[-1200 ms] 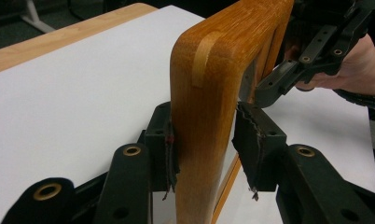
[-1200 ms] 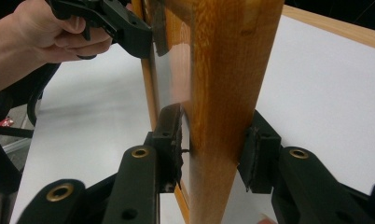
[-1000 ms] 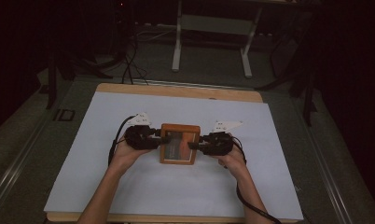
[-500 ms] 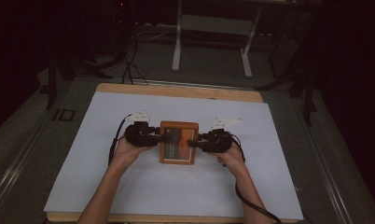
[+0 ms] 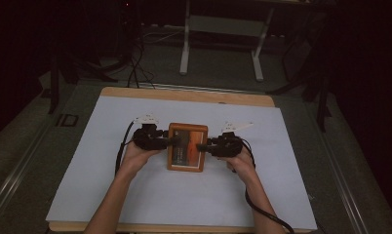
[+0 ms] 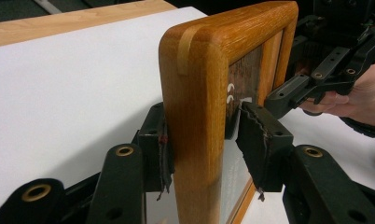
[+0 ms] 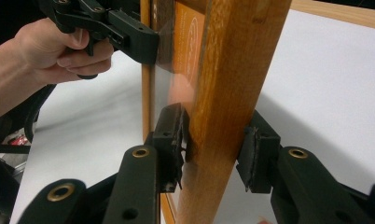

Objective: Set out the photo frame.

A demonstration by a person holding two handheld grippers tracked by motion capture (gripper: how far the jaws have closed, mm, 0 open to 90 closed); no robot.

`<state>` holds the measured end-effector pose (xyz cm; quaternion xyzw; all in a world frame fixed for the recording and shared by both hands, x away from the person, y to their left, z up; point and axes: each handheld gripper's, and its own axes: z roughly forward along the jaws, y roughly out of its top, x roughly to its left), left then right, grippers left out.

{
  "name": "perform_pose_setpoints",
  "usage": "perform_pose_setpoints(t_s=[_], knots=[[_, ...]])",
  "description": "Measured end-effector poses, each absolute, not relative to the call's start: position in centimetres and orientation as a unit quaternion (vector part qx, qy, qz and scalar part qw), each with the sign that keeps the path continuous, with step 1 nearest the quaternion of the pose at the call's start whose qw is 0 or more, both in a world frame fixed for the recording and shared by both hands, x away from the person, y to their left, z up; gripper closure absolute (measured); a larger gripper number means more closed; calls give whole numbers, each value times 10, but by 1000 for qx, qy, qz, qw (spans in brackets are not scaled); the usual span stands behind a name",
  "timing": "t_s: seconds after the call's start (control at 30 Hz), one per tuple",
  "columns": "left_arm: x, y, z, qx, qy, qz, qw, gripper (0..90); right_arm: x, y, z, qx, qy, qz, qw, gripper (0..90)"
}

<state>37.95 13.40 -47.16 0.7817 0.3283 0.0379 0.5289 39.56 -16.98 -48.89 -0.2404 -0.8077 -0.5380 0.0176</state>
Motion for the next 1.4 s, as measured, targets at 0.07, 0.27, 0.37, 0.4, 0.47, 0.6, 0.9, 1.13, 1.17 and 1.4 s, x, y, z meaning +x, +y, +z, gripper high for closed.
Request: perform_pose_setpoints(t_s=[0.07,0.27,0.37,0.4,0.47,0.6,0.9,1.13,1.17,1.4], knots=[[380,134,-472,781,331,36,529,560,397,-170,-489,-241,-808,-537,19,637],[379,135,-472,780,331,35,530,573,399,-169,-489,-242,-808,-537,20,627],[379,134,-472,780,332,36,528,569,398,-170,-489,-245,-806,-538,20,627],[379,134,-472,781,332,37,528,567,397,-170,-489,-245,-807,-537,20,627],[379,133,-472,781,333,38,527,564,397,-170,-489,-244,-808,-536,18,623],[379,132,-472,782,337,42,522,541,396,-169,-487,-241,-813,-530,7,578],[371,136,-470,776,337,46,531,453,392,-178,-483,-242,-811,-532,-1,497],[360,143,-465,775,336,63,531,432,386,-191,-478,-249,-812,-528,-14,465],[358,145,-465,775,336,65,531,428,385,-194,-478,-250,-813,-526,-17,461],[349,159,-464,767,346,80,535,429,376,-211,-474,-267,-811,-519,-37,453]])
